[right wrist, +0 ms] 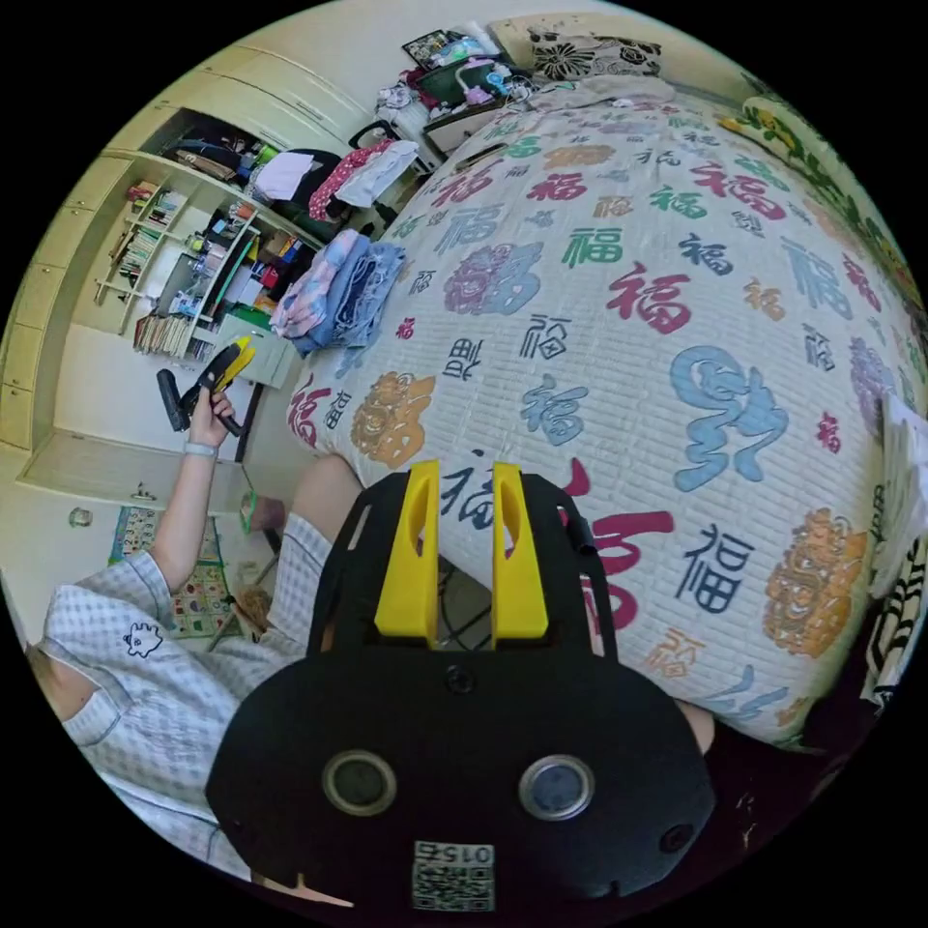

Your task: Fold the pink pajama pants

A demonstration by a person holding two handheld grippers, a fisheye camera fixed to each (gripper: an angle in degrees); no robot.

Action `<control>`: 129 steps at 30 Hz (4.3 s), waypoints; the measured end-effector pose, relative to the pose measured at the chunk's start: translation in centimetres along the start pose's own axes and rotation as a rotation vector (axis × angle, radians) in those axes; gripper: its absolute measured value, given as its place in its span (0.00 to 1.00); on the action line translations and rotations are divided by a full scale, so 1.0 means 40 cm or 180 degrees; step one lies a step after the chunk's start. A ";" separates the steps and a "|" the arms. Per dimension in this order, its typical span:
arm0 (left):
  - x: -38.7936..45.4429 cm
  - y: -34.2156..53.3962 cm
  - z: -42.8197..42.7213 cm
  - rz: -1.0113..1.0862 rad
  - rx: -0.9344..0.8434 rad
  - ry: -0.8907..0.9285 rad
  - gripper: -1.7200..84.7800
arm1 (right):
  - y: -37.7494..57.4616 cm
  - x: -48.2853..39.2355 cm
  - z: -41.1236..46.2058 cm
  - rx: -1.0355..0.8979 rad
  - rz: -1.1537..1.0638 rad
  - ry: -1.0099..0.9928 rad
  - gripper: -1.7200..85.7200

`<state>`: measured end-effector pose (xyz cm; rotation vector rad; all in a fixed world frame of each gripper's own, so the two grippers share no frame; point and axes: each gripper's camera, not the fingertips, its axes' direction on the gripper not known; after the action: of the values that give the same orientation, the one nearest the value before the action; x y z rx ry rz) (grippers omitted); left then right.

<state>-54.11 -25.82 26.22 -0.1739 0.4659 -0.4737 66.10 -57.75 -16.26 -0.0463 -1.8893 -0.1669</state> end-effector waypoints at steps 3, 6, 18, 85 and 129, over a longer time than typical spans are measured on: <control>0.008 -0.071 0.055 0.0253 -0.0139 -0.0181 0.22 | 0.041 -0.024 0.135 0.0004 0.0218 -0.0482 0.12; 0.049 -0.131 0.129 0.0537 -0.0263 -0.0432 0.23 | 0.092 -0.036 0.225 0.0023 0.0390 -0.0722 0.11; -0.030 -0.192 0.086 0.0536 -0.0239 -0.0011 0.07 | 0.368 0.127 0.339 0.0322 0.0928 -0.1158 0.10; 0.968 0.614 0.428 0.2857 -0.1900 0.0329 0.20 | 1.275 0.425 0.343 0.0736 0.0968 -0.0879 0.10; 1.256 0.464 0.329 0.2369 -0.2210 0.0666 0.10 | 1.579 0.688 0.211 0.0913 0.1198 -0.1963 0.10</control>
<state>-0.96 -32.74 13.26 -0.5943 0.8425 0.4225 56.66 4.46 13.01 -0.2818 -2.4551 0.4220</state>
